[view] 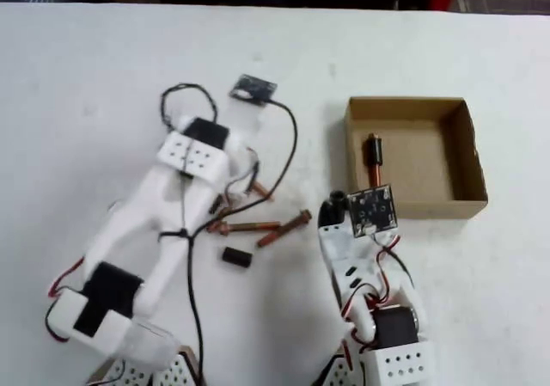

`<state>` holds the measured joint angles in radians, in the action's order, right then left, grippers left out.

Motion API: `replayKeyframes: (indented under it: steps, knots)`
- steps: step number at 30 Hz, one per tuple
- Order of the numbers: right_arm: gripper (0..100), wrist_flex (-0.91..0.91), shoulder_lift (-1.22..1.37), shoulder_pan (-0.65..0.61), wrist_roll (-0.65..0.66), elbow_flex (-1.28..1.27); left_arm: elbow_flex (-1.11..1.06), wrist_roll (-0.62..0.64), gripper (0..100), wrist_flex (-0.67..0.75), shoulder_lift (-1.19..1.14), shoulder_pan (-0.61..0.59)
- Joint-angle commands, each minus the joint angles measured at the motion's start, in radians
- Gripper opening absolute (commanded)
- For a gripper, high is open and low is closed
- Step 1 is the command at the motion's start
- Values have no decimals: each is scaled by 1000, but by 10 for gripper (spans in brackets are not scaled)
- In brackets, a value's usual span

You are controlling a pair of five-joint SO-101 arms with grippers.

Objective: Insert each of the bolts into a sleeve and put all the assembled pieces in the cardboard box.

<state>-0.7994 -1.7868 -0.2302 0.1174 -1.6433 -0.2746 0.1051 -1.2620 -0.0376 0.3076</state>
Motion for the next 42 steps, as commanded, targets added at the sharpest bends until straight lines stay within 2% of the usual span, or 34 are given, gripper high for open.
replayKeyframes:
  steps: [1, 3, 7, 13, 20, 25, 42]
  knots:
    - [23, -2, -13, -1, -11, 8, 74, 173, 24, 5, -22, 47]
    - [23, -2, -13, -1, -11, 8, 120, 293, 27, 28, -56, 38]
    - [23, -2, -13, 2, -11, 8, 206, 423, 27, 49, -157, 25]
    - [23, -4, -13, 1, -11, 8, 334, 701, 27, 84, -308, 5]
    - [23, -4, -13, 5, -11, 6, 465, 723, 27, 86, -438, -48]
    - [23, -4, -13, 5, -11, 6, 514, 827, 28, 80, -496, -81]
    - [24, -30, -13, -1, -9, 8, 523, 835, 26, 46, -473, -73]
